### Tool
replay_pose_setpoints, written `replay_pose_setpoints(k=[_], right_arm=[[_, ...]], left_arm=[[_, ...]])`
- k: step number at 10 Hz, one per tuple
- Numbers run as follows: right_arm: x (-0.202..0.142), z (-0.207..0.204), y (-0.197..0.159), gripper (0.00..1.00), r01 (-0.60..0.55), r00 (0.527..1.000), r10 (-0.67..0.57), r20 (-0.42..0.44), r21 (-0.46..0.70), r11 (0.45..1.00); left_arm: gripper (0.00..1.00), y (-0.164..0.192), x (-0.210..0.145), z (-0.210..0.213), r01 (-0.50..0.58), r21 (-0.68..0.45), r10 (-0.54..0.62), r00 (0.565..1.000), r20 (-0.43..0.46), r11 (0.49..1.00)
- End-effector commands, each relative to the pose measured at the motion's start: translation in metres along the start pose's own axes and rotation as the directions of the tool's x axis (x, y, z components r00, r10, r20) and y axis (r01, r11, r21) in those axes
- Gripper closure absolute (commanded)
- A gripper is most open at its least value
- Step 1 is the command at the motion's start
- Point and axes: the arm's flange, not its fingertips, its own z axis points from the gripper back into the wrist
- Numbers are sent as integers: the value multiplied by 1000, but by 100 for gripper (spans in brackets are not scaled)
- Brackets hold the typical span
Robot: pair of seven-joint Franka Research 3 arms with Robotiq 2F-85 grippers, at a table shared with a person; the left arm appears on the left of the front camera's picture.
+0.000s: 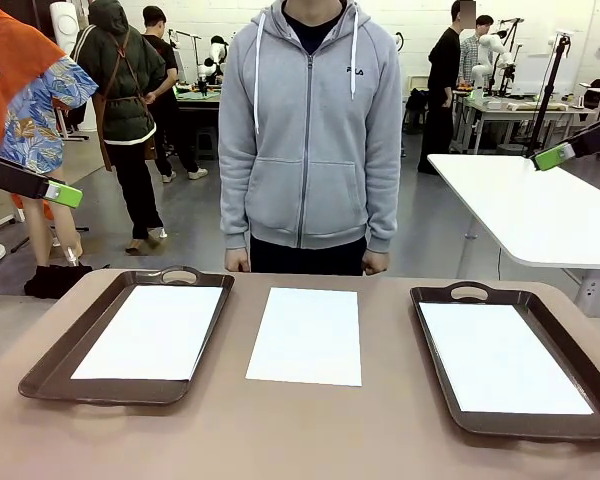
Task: Sort the A4 documents.
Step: Receive the A4 Paper.
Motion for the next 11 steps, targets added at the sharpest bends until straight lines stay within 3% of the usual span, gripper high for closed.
replay_pose_setpoints(k=[1, 6, 11], right_arm=[[-5, -14, -2, 0, -60, 998, 61, -8, 27, 998], [-9, -19, 28, 0, -102, 990, 109, -92, 78, 992], [-16, -16, 30, 0, -82, 994, 85, -73, 41, 996]], left_arm=[[0, 0, 0, 0, 4, -6, -4, 1000, 3, 1000], [0, 0, 0, 0, 4, -6, -4, 1000, 3, 1000], [0, 0, 0, 0, 4, -6, -4, 1000, 3, 1000]])
